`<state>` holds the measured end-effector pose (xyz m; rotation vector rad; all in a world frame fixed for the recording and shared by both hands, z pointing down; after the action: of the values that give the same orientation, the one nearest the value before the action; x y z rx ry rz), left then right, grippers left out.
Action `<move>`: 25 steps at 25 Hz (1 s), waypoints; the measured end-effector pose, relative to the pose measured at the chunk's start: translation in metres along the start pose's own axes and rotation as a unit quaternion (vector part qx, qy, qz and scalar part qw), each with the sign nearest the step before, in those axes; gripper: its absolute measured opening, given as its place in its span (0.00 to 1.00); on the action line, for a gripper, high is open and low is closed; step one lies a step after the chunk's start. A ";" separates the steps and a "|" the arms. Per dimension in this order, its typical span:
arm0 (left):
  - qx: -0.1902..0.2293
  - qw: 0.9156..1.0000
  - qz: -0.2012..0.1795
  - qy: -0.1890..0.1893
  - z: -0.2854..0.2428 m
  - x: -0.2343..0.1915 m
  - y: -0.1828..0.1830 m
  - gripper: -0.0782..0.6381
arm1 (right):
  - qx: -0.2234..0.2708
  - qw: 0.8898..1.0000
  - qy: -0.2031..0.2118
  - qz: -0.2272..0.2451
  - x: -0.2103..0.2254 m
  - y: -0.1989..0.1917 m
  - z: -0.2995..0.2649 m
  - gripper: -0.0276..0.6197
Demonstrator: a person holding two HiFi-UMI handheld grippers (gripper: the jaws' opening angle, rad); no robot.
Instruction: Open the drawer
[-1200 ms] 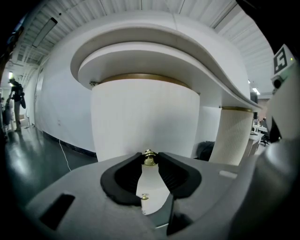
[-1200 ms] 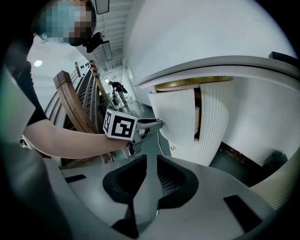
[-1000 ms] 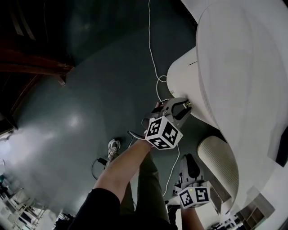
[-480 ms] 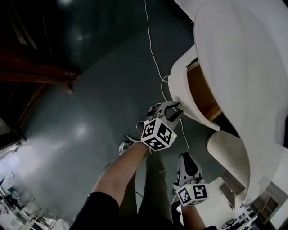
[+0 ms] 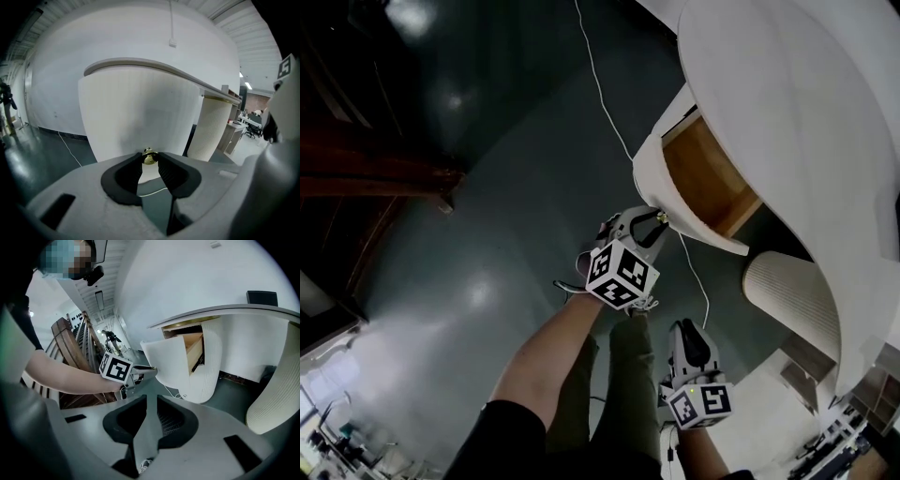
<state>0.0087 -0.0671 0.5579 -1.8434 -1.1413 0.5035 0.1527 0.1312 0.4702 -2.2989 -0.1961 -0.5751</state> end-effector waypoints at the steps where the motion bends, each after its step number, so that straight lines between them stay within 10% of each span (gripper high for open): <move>1: 0.000 1.000 -0.001 -0.001 0.001 0.000 -0.001 0.27 | 0.003 1.000 -0.003 -0.004 -0.002 -0.004 0.002 0.15; 25: -0.016 1.000 -0.011 -0.012 0.036 0.014 -0.024 0.27 | 0.032 0.998 -0.028 -0.036 -0.027 -0.046 0.028 0.15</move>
<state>-0.0219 -0.0336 0.5603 -1.8562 -1.1896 0.4979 0.1244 0.1839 0.4694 -2.2550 -0.3208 -0.5334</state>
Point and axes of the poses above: the fingertips, and each gripper's own axes: z backward along the fingers, x to its right, y out of its top, the point moved 10 cm from there along z, backward along the fingers, and after that the axes turned 12 degrees about -z, right-handed, at the moved point
